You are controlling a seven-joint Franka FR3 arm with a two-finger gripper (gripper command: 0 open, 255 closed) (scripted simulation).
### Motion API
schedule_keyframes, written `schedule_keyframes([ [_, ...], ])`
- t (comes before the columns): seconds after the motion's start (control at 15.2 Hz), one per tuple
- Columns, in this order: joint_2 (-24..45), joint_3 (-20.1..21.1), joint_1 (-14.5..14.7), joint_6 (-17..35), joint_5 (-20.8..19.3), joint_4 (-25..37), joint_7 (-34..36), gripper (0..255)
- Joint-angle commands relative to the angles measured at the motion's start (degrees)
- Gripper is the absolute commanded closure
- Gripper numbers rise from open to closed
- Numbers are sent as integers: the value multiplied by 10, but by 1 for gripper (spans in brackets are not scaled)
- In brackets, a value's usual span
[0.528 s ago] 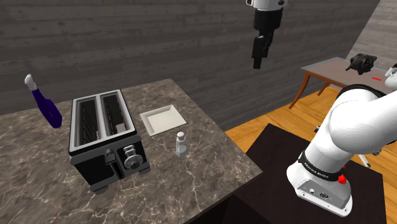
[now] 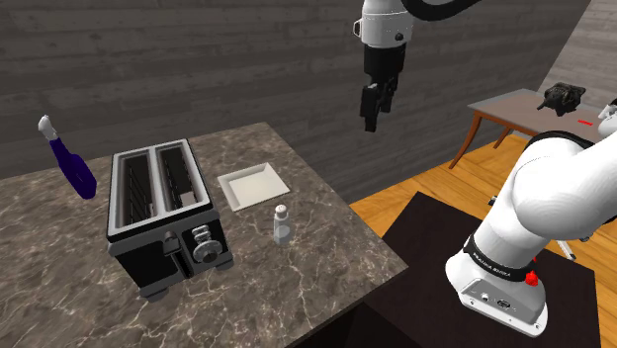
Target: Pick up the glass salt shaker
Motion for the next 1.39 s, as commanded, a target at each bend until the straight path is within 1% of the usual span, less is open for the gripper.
schedule_keyframes([
  [0.0, 27, 18, 5, 24, 11, 2, 24, 0],
  [0.33, 103, 63, 15, 86, 31, 13, 86, 0],
  [0.66, 193, 106, 21, 144, 34, 43, 150, 0],
  [0.99, 296, 143, 28, 192, 15, 91, 219, 0],
  [1.32, 407, 167, 43, 226, -25, 158, 292, 0],
])
